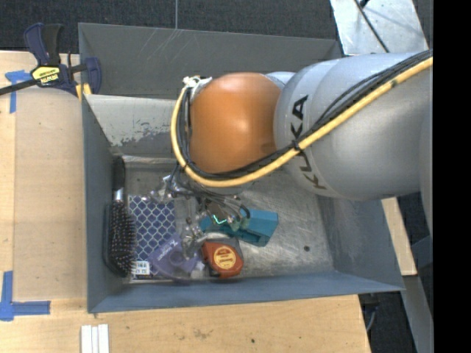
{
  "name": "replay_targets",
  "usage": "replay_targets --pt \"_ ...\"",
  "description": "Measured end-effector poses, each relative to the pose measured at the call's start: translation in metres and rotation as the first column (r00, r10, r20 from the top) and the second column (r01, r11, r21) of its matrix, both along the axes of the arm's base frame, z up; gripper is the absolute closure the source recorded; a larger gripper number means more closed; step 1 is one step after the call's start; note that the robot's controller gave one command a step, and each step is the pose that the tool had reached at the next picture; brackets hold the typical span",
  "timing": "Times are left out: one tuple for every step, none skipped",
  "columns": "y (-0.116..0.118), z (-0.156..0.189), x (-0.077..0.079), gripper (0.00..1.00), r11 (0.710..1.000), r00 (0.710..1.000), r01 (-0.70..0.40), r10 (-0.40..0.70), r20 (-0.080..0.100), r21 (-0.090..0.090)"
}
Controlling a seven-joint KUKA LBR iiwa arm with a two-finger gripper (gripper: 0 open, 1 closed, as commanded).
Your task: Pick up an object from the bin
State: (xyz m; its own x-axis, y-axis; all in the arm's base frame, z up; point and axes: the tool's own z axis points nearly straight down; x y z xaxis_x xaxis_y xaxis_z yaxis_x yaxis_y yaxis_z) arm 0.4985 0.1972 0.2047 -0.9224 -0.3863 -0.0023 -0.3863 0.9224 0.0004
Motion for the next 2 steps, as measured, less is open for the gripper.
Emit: replay_targets --pt "0.0 0.0 0.0 0.0 1.0 1.0 0.0 0.0 0.0 0.0" --pt "-0.053 -0.108 -0.004 1.0 0.953 0.953 -0.304 0.303 0.024 0.003"
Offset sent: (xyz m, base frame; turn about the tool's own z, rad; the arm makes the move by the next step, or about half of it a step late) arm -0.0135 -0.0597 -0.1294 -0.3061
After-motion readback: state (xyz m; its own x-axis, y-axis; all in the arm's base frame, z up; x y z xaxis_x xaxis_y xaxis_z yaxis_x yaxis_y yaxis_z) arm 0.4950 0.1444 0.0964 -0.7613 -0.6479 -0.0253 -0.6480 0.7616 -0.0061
